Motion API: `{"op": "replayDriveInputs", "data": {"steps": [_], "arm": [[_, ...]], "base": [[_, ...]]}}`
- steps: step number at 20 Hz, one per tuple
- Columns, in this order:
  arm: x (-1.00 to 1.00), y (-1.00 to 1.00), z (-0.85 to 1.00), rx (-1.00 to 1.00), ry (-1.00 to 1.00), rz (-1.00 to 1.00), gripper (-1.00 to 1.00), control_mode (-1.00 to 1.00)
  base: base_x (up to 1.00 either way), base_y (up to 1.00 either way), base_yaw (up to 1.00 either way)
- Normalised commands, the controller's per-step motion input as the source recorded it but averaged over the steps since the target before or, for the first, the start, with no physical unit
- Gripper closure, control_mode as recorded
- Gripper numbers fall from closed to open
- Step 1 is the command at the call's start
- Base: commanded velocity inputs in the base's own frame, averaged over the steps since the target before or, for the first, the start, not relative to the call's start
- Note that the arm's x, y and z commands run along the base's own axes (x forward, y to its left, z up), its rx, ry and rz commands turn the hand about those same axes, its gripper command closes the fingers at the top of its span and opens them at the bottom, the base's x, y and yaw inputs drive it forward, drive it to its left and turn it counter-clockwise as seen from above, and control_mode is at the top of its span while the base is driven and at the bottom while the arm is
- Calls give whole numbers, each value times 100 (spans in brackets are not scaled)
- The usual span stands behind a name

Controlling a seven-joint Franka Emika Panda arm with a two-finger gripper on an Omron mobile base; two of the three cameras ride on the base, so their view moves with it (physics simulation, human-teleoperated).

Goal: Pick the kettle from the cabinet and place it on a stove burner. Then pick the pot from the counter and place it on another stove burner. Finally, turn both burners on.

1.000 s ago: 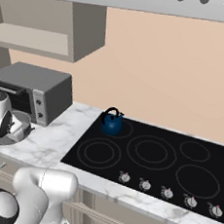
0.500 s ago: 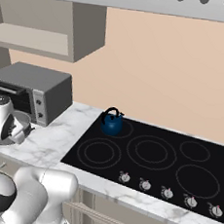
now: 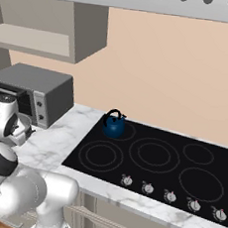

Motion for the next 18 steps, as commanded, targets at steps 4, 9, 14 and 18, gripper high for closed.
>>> {"op": "replayDriveInputs", "data": {"steps": [4,9,14,18], "arm": [[24,23,-26,-1,11,-4,-100,-100],[21,26,-28,-2,9,-4,-100,-100],[6,22,-25,0,9,-2,-100,-100],[3,16,-22,0,3,-1,100,-100]], "base": [[0,0,0],[0,0,0],[0,0,0],[0,0,0]]}}
